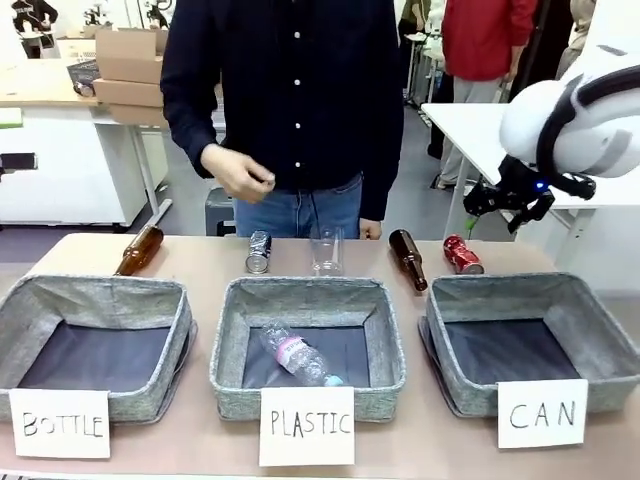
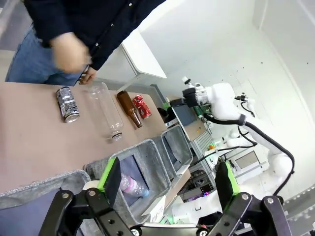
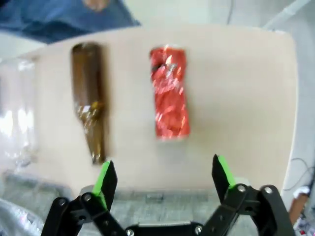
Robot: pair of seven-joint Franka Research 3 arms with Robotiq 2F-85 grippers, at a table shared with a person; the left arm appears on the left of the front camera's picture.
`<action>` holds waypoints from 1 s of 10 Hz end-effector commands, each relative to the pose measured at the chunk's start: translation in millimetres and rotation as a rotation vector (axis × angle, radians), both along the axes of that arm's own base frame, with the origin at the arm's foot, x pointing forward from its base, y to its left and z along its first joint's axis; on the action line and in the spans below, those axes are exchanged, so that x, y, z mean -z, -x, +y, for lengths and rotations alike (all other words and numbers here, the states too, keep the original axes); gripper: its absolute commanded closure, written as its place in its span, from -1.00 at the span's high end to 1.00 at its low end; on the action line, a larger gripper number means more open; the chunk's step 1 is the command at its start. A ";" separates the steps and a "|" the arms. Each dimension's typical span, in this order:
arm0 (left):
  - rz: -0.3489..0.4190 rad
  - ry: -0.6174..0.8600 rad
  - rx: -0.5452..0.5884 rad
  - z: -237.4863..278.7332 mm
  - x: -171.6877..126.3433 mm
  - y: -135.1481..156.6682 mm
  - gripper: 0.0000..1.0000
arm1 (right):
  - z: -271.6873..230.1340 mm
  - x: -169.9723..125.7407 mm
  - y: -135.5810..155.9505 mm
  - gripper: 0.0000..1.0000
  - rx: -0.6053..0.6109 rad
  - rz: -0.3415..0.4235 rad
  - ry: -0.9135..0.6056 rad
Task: Sort the can waste into the basket.
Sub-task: Pick up the can waste from the table and place it in the right Fabric basket.
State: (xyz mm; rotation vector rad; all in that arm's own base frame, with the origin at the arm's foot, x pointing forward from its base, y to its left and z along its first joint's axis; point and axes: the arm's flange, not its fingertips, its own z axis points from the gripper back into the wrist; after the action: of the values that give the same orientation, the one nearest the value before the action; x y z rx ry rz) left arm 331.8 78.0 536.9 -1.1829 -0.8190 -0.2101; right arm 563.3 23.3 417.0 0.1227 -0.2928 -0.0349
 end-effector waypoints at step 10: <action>-0.031 0.012 0.002 -1.2 -0.2 -1.6 1.00 | 27.6 114.9 -117.4 1.00 0.013 0.149 0.132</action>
State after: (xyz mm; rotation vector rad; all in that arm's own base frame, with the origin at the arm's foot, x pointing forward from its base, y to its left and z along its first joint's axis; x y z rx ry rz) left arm 331.9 78.1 536.6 -1.1844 -0.8178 -0.2102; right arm 679.7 48.6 294.9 -0.0056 -0.1470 -0.0148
